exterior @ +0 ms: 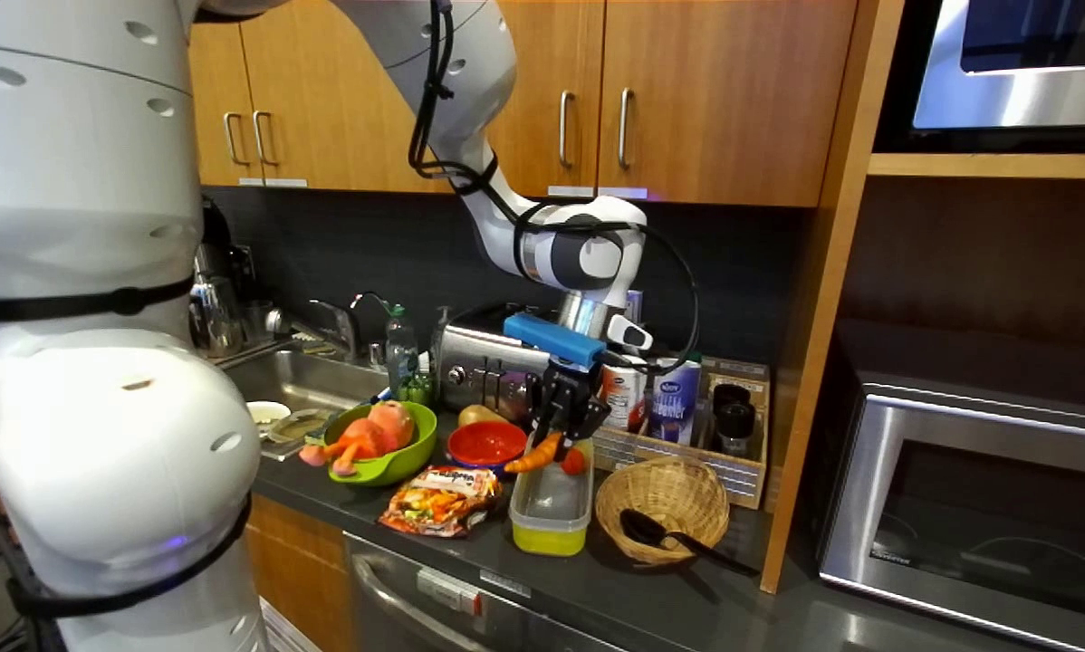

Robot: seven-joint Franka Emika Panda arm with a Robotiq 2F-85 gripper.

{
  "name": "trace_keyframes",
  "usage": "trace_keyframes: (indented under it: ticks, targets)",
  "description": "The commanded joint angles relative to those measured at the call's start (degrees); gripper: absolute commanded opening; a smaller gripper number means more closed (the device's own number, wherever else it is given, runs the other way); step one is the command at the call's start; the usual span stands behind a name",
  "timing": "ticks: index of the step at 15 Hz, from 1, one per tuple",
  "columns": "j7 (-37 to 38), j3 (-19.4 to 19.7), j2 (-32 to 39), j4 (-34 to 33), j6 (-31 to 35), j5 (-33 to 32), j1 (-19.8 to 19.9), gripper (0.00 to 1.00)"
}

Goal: Put the carrot in the basket.

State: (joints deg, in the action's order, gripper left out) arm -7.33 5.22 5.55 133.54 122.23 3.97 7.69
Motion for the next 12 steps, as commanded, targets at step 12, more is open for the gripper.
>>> trace_keyframes:
  ticks: [12]
  targets:
    - [-9.5,6.7,0.8,-5.3,-0.4,11.2,5.4,0.14]
